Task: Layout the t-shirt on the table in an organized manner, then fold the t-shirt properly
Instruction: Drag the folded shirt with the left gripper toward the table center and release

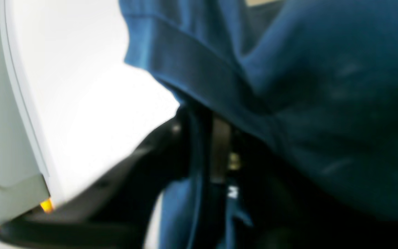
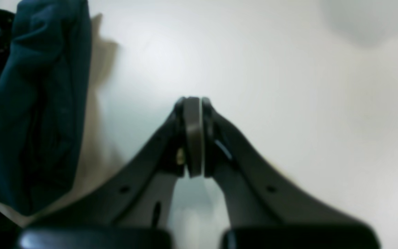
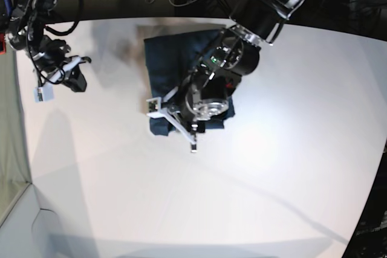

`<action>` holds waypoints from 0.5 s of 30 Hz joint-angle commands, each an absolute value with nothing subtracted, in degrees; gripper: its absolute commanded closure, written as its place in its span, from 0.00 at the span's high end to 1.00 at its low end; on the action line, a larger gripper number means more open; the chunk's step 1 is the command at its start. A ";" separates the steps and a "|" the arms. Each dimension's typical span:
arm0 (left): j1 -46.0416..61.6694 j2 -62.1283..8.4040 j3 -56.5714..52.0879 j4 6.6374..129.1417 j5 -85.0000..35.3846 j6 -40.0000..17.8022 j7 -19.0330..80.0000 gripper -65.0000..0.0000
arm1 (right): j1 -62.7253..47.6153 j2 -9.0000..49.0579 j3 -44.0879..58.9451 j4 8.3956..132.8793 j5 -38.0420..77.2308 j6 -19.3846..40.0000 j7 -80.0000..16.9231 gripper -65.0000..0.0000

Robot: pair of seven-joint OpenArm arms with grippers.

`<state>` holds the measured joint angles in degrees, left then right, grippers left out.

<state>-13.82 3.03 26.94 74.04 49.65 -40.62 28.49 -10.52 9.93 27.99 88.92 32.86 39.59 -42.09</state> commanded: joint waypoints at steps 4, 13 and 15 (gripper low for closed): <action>-16.13 3.74 26.77 76.97 49.63 -40.00 27.65 0.64 | -10.15 10.59 28.26 89.89 34.07 40.00 -40.84 0.01; -20.70 3.74 26.51 87.52 49.54 -40.00 28.09 0.73 | -10.07 10.59 28.18 89.89 34.07 40.00 -40.84 0.01; -20.44 3.65 25.01 90.33 49.63 -40.00 28.09 0.73 | -10.15 10.68 28.18 89.89 34.07 40.00 -40.84 0.01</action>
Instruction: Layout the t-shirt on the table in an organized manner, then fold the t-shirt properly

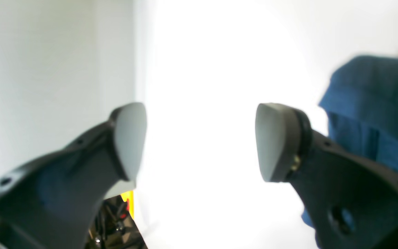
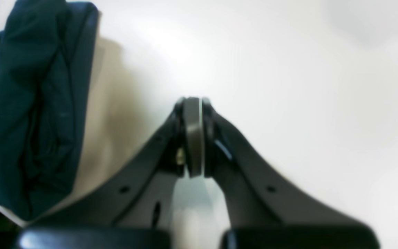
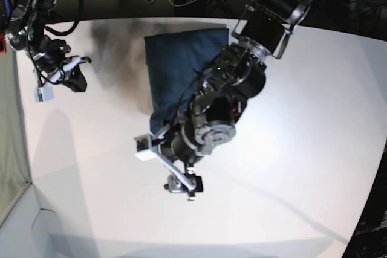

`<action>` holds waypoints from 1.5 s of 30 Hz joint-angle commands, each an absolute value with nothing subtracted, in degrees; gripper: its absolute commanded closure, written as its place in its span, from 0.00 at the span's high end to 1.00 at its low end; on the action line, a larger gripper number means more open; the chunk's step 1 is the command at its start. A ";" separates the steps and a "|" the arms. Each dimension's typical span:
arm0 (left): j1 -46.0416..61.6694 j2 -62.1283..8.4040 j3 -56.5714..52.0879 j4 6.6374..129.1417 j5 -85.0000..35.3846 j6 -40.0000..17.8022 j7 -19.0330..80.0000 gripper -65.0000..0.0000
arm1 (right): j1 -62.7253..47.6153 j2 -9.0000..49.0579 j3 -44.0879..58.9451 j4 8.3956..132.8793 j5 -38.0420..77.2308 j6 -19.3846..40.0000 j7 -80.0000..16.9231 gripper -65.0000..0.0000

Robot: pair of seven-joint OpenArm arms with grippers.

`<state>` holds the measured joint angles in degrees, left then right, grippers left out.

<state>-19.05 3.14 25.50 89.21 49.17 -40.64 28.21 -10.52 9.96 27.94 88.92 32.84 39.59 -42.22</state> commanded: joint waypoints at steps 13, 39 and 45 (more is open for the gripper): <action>-6.81 3.65 -12.18 107.03 48.04 -40.00 28.09 0.35 | -15.08 12.88 28.09 94.20 33.80 40.00 -40.66 0.00; 45.32 9.00 -41.71 114.86 11.03 -40.00 33.27 0.00 | -46.20 4.53 44.79 105.80 33.63 40.00 -40.13 0.00; 45.49 7.96 -42.77 102.64 7.60 -40.00 32.13 0.00 | -43.74 1.36 44.00 97.45 26.33 40.00 -38.02 0.00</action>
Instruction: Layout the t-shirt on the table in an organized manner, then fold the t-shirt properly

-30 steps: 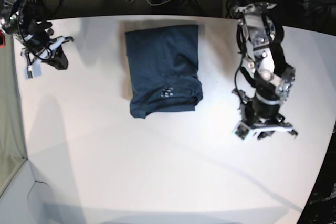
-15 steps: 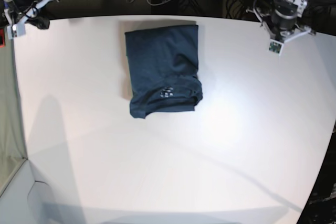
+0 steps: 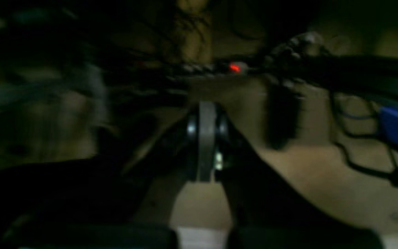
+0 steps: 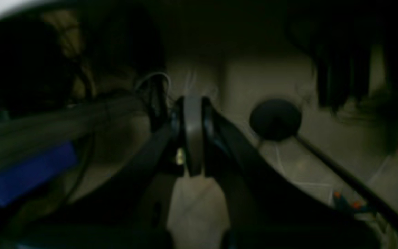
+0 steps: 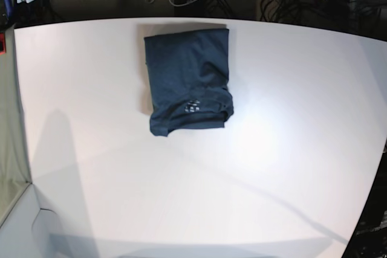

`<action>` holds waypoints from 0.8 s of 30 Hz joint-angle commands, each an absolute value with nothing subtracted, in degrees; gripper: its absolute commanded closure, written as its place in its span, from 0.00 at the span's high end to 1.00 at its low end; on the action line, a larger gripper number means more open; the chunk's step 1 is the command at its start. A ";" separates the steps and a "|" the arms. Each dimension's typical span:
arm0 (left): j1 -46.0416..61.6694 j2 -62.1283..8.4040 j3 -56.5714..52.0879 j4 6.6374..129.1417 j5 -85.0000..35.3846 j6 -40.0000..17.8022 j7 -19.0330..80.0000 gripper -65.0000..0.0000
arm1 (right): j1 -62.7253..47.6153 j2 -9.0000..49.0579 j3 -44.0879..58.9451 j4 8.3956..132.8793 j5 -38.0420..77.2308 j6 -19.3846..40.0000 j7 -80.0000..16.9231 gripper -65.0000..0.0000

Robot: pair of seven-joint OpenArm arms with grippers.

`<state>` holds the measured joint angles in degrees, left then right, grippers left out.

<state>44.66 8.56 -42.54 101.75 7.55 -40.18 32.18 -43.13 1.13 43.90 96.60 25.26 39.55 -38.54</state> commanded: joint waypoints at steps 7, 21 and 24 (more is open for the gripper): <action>35.82 1.98 -42.77 70.73 8.40 -40.00 16.31 0.00 | -36.26 0.48 38.90 75.65 14.11 40.00 -27.82 0.00; 13.23 -10.59 -42.68 11.91 8.66 -40.00 -14.11 0.00 | -19.56 1.19 35.82 27.74 -7.25 40.00 9.27 0.00; 11.56 -10.51 -41.45 11.21 9.71 -40.00 -14.11 0.00 | -18.07 1.19 35.65 23.43 -8.40 38.64 14.55 0.00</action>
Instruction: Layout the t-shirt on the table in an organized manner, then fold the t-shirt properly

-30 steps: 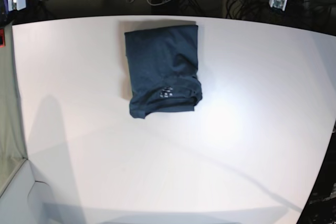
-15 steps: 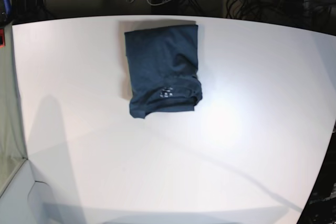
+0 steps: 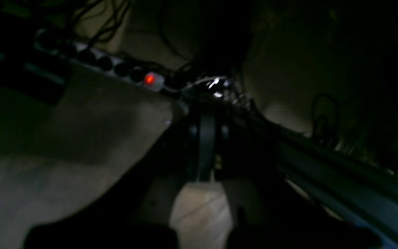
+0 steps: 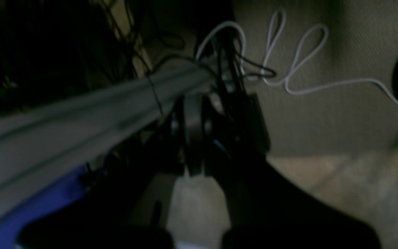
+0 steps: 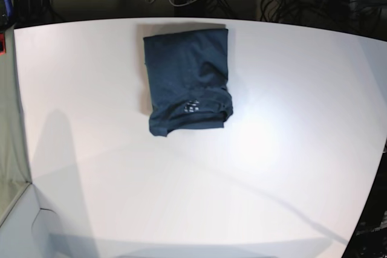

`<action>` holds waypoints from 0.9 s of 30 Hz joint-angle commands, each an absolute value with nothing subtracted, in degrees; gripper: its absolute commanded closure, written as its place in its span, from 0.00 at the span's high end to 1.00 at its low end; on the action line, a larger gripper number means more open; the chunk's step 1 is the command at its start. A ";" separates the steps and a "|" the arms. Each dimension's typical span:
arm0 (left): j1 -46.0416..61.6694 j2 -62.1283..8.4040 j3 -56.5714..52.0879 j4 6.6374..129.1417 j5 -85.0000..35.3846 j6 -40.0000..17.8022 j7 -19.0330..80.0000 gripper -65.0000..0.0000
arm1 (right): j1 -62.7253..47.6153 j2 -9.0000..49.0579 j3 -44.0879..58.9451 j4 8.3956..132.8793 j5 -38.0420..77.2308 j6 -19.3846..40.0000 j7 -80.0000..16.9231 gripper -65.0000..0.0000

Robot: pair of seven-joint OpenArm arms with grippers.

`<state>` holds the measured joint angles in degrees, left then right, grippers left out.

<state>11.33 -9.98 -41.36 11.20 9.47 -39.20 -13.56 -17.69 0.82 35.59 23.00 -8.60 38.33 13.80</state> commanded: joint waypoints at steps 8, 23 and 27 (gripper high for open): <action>9.27 -7.60 -29.58 10.95 14.73 -21.49 -14.64 0.00 | -13.67 3.12 35.65 12.35 -8.57 16.75 20.44 0.00; 3.82 -6.29 -28.26 6.11 15.25 1.36 -14.64 0.00 | -12.53 5.76 11.47 9.71 -8.57 -13.14 24.84 0.01; 3.74 -6.02 -28.26 6.11 15.25 1.63 -14.55 0.00 | -11.74 5.67 10.07 9.54 -8.57 -13.32 24.66 0.01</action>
<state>3.79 -5.78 -28.34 5.98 15.22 0.82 -14.02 -11.60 5.50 10.04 9.41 -8.75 -12.36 23.90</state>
